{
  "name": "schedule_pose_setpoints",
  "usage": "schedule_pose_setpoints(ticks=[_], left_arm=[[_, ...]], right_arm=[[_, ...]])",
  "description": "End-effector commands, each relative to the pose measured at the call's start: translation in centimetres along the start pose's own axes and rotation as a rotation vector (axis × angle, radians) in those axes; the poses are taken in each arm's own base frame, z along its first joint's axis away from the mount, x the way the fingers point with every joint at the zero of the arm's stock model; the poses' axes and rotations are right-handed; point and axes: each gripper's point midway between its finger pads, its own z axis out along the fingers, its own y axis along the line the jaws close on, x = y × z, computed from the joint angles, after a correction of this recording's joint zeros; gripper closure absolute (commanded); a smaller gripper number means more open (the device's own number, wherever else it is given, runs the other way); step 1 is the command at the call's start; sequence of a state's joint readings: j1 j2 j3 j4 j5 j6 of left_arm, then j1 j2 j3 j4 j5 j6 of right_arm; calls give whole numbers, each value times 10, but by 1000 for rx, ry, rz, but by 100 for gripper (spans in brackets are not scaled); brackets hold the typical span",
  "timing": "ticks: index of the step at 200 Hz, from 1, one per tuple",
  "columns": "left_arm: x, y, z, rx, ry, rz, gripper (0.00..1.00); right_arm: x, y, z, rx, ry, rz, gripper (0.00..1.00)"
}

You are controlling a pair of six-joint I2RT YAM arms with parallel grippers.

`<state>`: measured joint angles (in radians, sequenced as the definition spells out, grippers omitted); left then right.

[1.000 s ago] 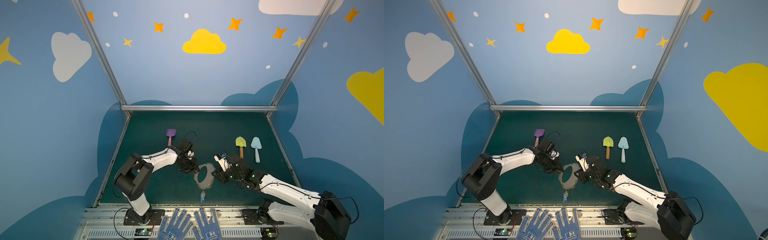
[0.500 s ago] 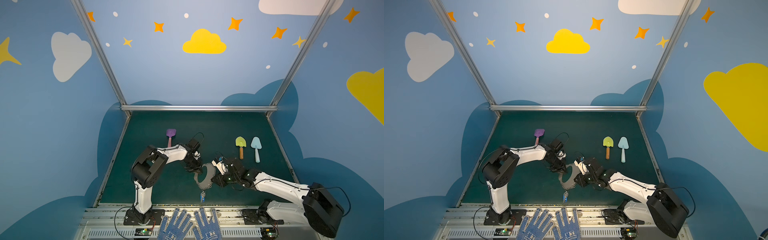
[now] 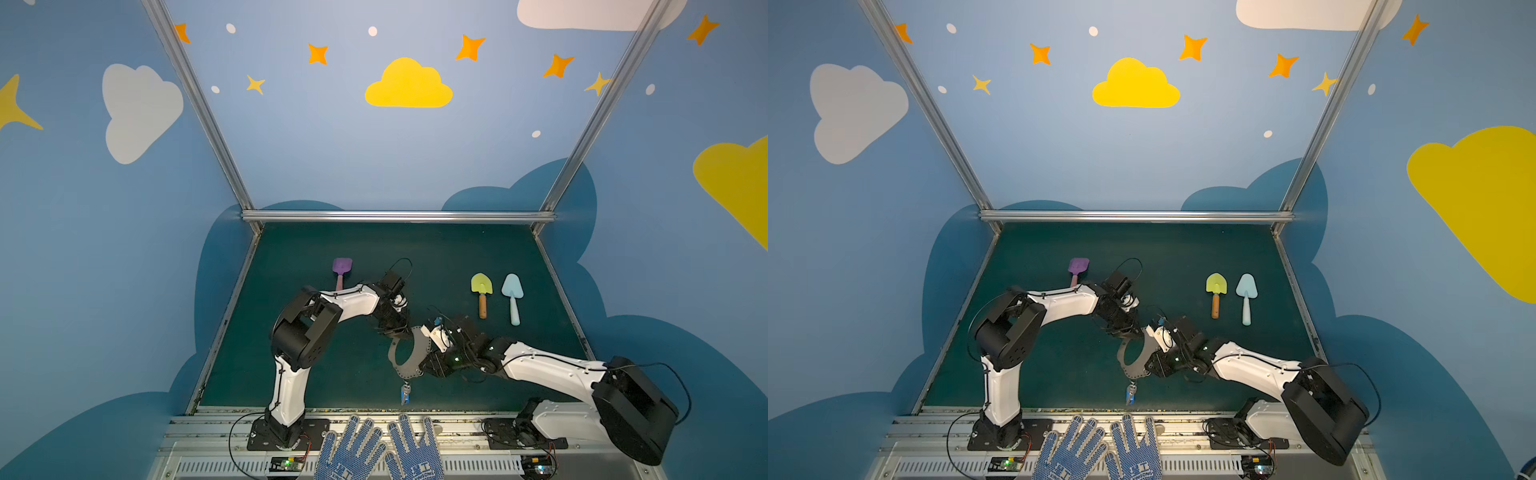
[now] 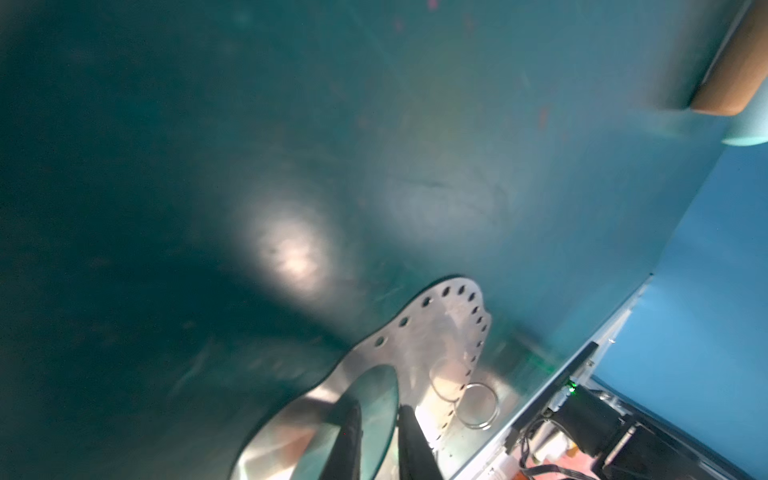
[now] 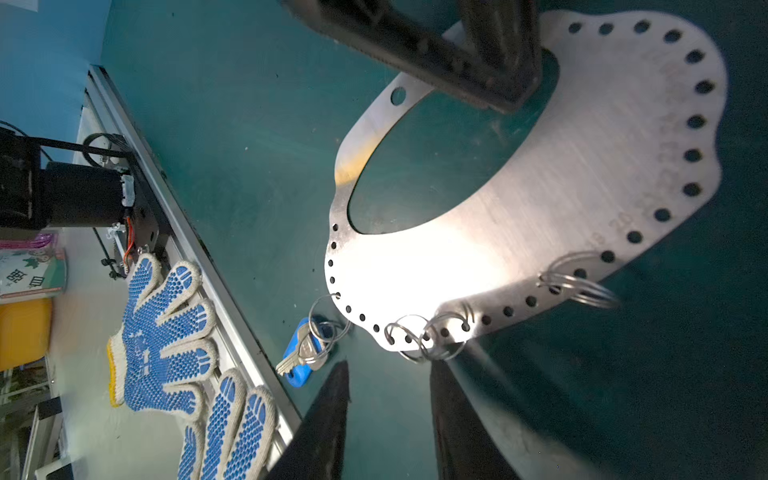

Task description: Put the keys on the keyring

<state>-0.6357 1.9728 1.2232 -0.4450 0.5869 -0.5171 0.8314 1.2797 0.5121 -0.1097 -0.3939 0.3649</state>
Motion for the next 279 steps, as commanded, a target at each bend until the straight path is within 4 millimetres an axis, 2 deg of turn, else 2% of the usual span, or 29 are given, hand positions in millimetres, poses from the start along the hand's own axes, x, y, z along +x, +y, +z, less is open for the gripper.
schedule_pose_setpoints(ticks=[1,24,40,63,83,106,138,159,179,196,279], left_arm=[[2,11,-20,-57,-61,-10,77],[16,12,-38,-51,-95,-5,74],[30,11,-46,-41,-108,23,72],[54,8,-52,-67,-102,127,72],[75,7,-51,-134,-73,244,70],[92,1,-44,-186,-40,355,68],[110,-5,-30,-267,24,469,66],[117,-4,-21,-351,47,528,66],[119,-1,-14,-405,57,544,68],[125,-1,-10,-442,85,556,77],[144,-7,-12,-436,134,511,80]], right_arm=[[6,14,3,-72,41,-15,64],[11,18,7,-72,65,-25,64],[10,9,7,-24,50,-16,63],[-4,-7,-3,60,-18,42,61],[-17,-19,-17,105,-74,114,61],[-26,-42,-36,212,-136,194,60],[-26,-72,-58,329,-196,288,59],[-23,-91,-72,371,-238,373,58],[-21,-100,-79,369,-267,416,57],[-21,-102,-84,368,-288,426,57],[-13,-109,-88,357,-303,443,57]])
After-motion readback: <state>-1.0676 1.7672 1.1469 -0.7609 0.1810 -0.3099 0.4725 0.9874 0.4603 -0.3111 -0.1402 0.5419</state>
